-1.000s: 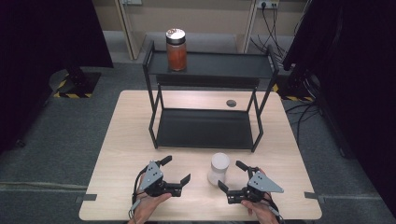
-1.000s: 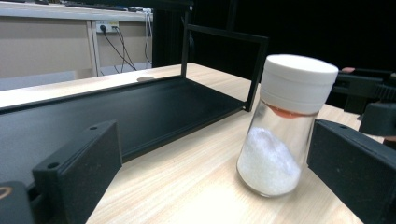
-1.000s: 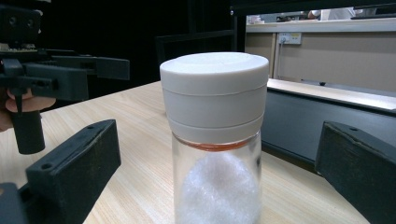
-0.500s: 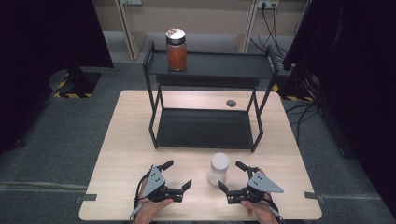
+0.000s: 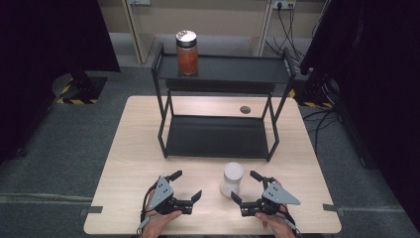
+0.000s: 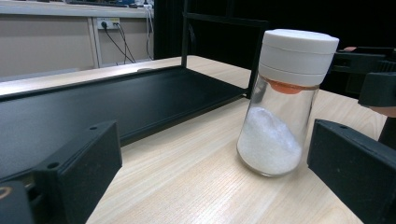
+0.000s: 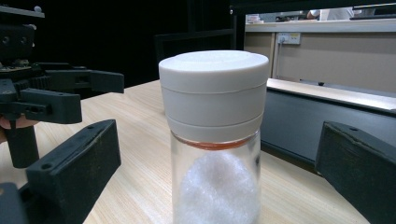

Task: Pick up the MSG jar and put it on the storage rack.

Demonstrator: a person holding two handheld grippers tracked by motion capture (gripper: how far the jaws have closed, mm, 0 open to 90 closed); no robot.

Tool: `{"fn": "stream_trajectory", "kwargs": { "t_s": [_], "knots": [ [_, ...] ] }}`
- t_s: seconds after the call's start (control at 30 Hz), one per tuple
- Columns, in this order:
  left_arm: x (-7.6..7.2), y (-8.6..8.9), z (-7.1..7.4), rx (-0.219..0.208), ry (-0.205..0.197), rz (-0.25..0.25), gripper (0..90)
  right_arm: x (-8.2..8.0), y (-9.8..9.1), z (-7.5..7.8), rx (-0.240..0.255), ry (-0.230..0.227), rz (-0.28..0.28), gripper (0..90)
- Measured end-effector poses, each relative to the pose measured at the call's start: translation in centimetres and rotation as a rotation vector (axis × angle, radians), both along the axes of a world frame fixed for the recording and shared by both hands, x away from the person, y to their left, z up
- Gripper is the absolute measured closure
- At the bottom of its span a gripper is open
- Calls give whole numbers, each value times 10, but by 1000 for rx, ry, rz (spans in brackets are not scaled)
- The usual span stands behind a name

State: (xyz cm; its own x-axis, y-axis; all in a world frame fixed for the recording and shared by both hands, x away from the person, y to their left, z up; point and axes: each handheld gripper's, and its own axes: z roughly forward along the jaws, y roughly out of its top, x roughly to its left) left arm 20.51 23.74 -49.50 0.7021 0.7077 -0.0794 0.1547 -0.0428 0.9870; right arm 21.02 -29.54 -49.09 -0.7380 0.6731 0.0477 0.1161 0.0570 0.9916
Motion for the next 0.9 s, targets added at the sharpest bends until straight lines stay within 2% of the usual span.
{"fn": "stream_trajectory", "kwargs": {
  "t_s": [0.63, 0.9],
  "knots": [
    [-1, -2, -2, 5, 1, -11, 24, 10, 21, 1, -42, -10, -10, 8],
    [-1, -1, -3, 6, -1, -11, 25, 17, 25, 2, -55, 2, -19, 122]
  ]
}}
